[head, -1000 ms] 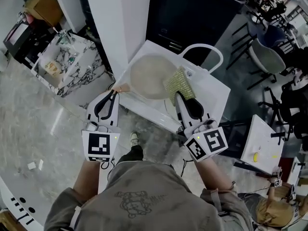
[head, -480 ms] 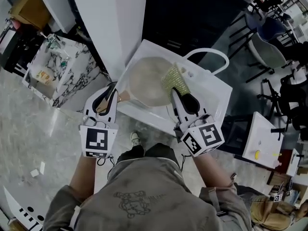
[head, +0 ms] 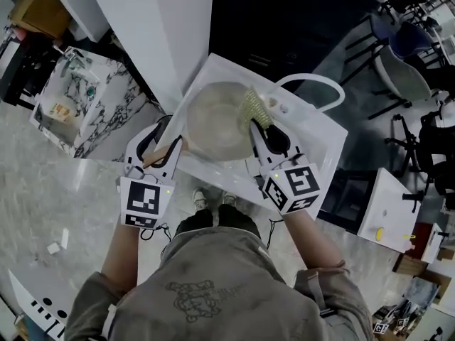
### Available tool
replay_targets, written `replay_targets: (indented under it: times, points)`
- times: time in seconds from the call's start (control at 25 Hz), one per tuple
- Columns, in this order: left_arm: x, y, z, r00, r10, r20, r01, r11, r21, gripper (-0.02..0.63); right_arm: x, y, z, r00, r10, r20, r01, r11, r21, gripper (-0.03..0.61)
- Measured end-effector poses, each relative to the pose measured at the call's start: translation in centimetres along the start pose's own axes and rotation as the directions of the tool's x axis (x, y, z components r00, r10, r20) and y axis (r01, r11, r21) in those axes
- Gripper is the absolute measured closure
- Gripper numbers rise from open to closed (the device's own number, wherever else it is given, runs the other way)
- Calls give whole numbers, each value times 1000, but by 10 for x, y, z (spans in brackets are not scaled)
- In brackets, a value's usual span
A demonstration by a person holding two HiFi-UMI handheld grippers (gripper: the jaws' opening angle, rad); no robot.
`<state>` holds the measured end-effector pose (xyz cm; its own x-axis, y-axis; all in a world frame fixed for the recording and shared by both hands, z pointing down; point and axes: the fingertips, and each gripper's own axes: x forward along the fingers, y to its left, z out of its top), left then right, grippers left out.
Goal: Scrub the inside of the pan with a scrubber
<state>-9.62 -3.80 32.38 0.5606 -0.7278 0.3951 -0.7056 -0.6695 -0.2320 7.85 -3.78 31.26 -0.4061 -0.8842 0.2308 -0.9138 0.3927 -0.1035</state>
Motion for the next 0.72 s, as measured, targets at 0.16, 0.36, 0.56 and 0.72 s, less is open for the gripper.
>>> replay_targets:
  times: [0.16,0.36,0.56,0.72]
  points:
    - [18,-9,-18,996,-37,-83,40,999,25,397,22,-15,-18,998,-3,-62,2,1000,-14,508]
    - [39,-16,-50,972,-77,-220,95,993,72,380,50,-32,-42,989,-35,-142,30,999,-38,508]
    - [59,-26,-88,923,-127,-363,187,973,137,368,79,-42,-69,977,-40,-211,30,998,-49,508]
    - [69,-30,-112,888,-163,-430,237,963,125,365,100,-48,-95,964,-52,-263,34,997,-71,508]
